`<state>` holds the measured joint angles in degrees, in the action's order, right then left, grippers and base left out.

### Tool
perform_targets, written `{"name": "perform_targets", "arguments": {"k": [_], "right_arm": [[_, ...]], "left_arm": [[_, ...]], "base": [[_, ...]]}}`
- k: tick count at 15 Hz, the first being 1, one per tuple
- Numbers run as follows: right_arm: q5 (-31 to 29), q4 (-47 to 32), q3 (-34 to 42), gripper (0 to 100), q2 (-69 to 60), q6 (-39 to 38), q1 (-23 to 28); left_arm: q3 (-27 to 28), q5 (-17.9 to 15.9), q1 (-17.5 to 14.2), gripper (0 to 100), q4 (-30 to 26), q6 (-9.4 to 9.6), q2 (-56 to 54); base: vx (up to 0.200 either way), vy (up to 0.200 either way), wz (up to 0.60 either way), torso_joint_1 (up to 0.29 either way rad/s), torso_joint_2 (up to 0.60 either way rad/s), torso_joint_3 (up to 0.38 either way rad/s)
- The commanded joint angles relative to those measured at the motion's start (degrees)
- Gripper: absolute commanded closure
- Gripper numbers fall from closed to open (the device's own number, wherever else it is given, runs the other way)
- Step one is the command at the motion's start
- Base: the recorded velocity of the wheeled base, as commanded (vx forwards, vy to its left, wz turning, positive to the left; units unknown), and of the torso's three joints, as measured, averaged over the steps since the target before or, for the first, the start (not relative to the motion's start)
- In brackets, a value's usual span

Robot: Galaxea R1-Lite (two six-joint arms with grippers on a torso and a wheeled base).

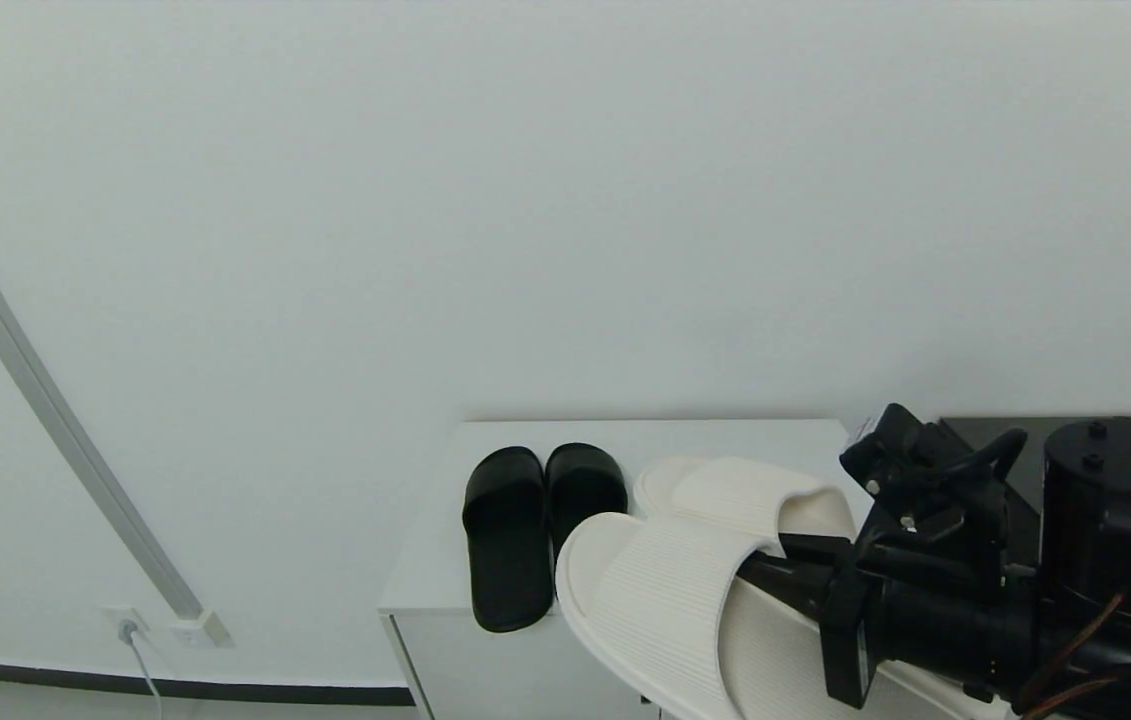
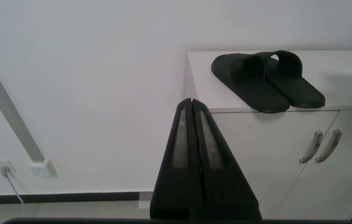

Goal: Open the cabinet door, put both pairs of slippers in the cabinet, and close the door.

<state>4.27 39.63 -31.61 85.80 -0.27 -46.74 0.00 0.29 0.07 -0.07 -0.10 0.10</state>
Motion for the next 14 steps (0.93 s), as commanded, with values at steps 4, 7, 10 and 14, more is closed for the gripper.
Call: {"name": "perform_targets", "arguments": {"k": [4,7,10,14], "right_arm": [[0.0,0.0,0.7,100,-0.2,0.0,0.0],[0.2,0.1,0.8,100,-0.1,-0.1,0.1],[0.4,0.2,0.8,100,0.2,-0.1,0.2],[1.8,0.4,1.6,100,-0.1,-0.1,0.3]], "left_arm": [[0.1,0.1,-0.1,100,0.0,-0.08,0.0],[0.0,0.1,0.0,100,0.0,-0.08,0.0],[0.0,0.1,0.0,100,0.1,-0.08,0.0],[0.0,0.1,-0.1,100,0.0,-0.08,0.0]], "base": [[-0.200,0.000,0.00,0.003,0.00,0.001],[-0.133,0.000,0.00,-0.002,0.00,0.002],[0.000,0.000,0.00,0.000,0.00,0.000],[0.000,0.000,0.00,0.000,0.00,0.000]]}}
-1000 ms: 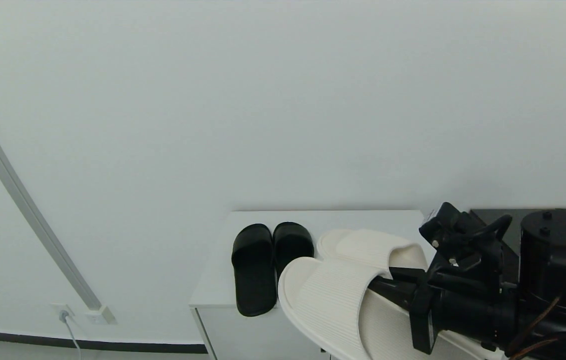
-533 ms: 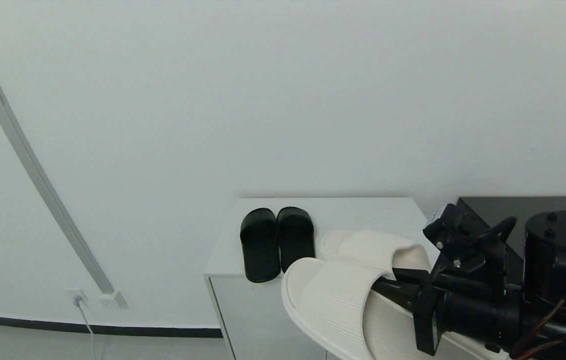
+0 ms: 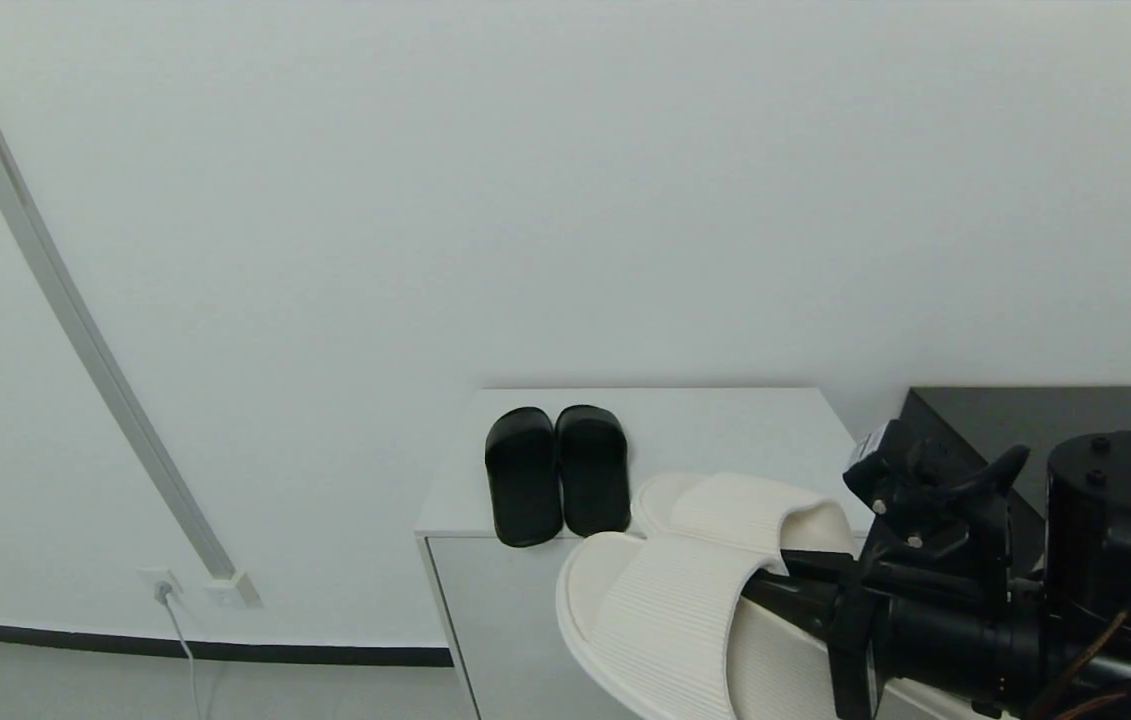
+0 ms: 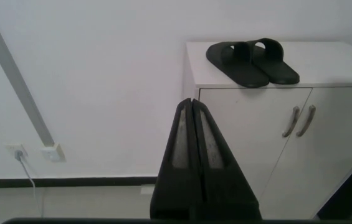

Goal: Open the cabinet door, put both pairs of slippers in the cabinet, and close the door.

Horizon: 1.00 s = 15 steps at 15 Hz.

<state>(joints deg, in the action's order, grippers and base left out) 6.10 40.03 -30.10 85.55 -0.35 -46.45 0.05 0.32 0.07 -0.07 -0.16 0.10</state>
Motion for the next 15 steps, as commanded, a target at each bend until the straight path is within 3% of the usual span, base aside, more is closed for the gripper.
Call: {"name": "perform_targets", "arguments": {"k": [1,5,10,11,15], "right_arm": [[-0.1,0.1,0.1,100,0.4,0.0,0.1],[-0.1,0.0,0.1,100,0.8,0.0,0.3],[-0.6,0.1,0.3,100,1.8,0.1,0.3],[-0.6,0.1,0.4,100,1.5,0.4,0.4],[-0.2,0.1,0.5,100,2.0,1.1,1.4]], "left_arm": [[0.0,0.0,0.0,100,0.0,-0.02,0.0],[0.0,0.1,0.0,100,0.1,0.07,0.0],[0.0,-0.1,0.0,100,0.0,0.07,0.1],[0.0,-0.1,0.0,0,0.0,-0.11,0.1],[0.0,-0.1,0.0,0,0.0,-0.02,0.0]], "base": [[0.000,0.000,0.00,0.000,0.00,0.000],[0.000,0.000,0.00,0.000,0.00,0.000],[0.000,0.000,0.00,-0.139,0.30,0.160],[0.000,0.000,0.00,-0.149,0.34,0.193],[0.000,0.000,0.00,-0.163,0.36,0.190]]}}
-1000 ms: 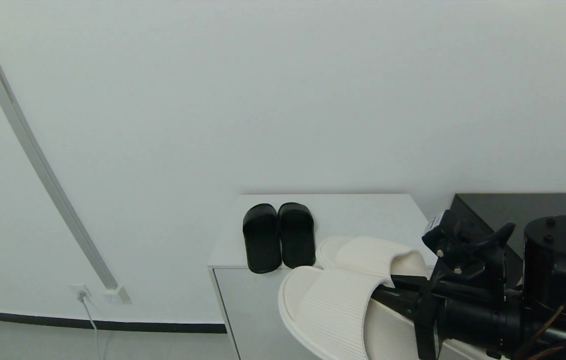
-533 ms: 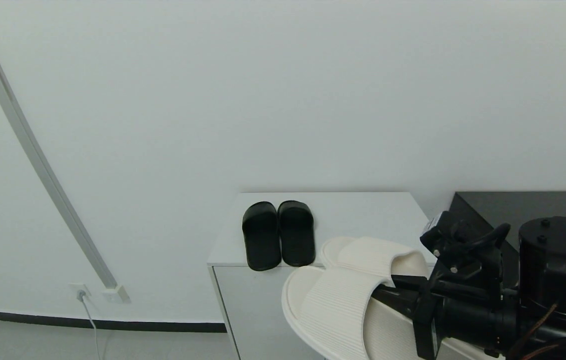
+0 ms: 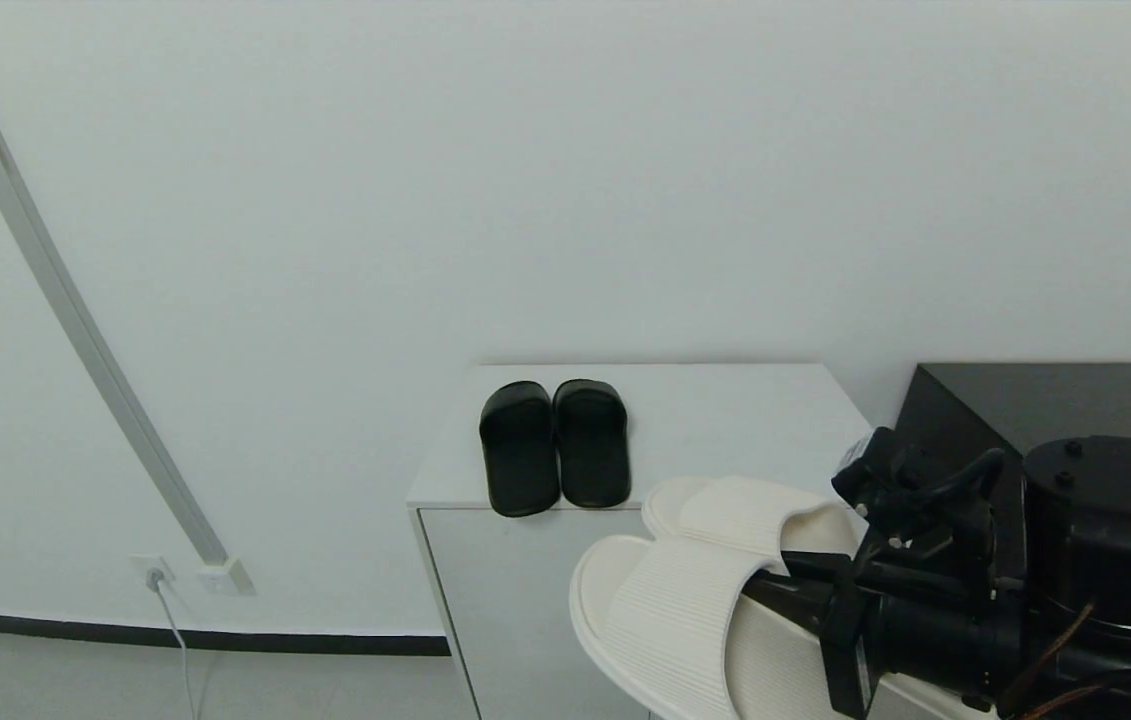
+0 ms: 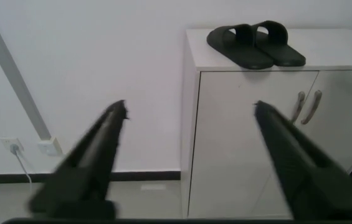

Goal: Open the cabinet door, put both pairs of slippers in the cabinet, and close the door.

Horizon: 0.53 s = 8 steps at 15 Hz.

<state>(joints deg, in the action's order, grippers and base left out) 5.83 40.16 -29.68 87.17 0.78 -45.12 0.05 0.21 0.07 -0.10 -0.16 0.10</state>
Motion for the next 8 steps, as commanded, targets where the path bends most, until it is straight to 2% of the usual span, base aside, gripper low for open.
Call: {"name": "perform_targets", "arguments": {"k": [1,8], "right_arm": [[-0.1,0.0,0.1,100,0.9,0.1,0.1],[-0.2,1.0,0.6,100,0.7,0.2,-0.1]], "left_arm": [[0.0,0.1,0.0,0,0.0,-0.02,0.0],[0.0,0.1,0.0,0,0.0,-0.02,0.0]], "base": [[0.000,0.000,0.00,-0.154,0.37,0.198],[0.000,0.000,0.00,-0.166,0.40,0.222]]}}
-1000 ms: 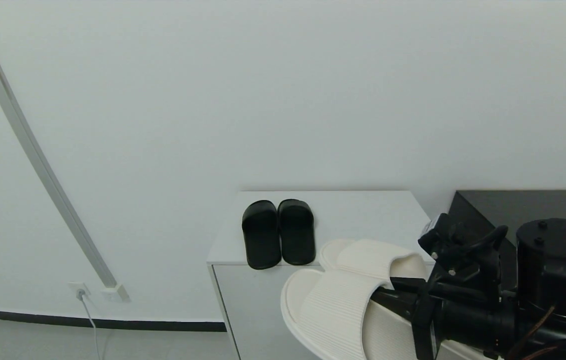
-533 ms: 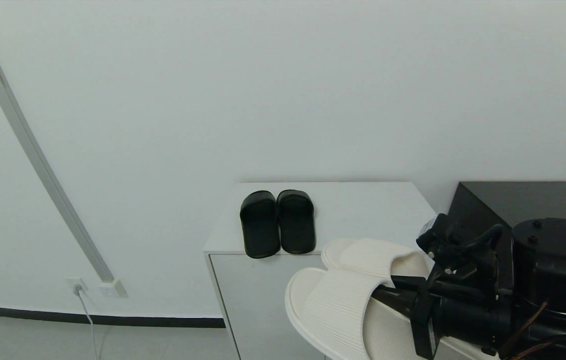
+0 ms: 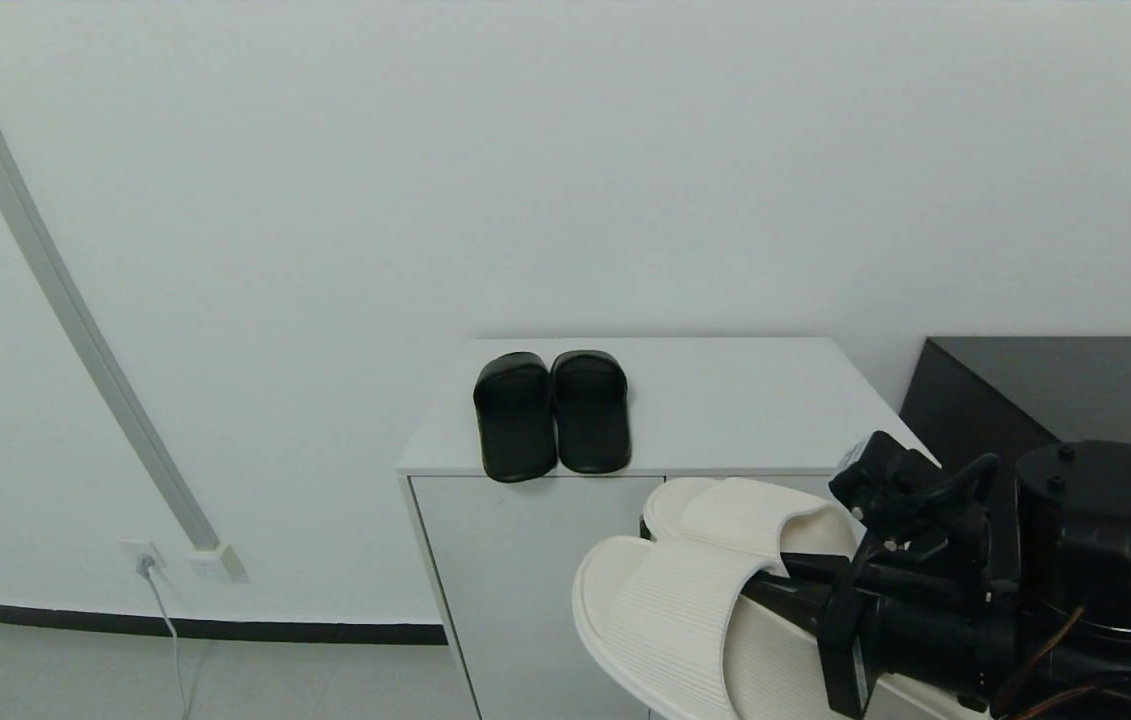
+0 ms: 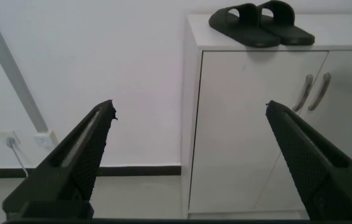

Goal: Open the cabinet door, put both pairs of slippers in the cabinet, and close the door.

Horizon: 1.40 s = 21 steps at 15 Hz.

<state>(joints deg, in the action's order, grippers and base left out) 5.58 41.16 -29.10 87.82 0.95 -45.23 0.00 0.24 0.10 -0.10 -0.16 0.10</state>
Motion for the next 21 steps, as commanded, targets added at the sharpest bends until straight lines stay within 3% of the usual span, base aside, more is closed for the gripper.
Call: {"name": "perform_targets", "arguments": {"k": [1,21], "right_arm": [[0.0,0.0,0.0,100,0.0,0.0,0.0],[0.0,0.0,0.6,100,0.5,0.8,-0.6]], "left_arm": [[0.0,0.0,0.0,0,0.0,-0.02,0.0],[0.0,-0.2,0.0,0,0.0,0.42,0.1]], "base": [[0.000,0.000,0.00,-0.217,0.51,0.286],[0.000,0.000,0.00,-0.182,0.51,0.327]]}}
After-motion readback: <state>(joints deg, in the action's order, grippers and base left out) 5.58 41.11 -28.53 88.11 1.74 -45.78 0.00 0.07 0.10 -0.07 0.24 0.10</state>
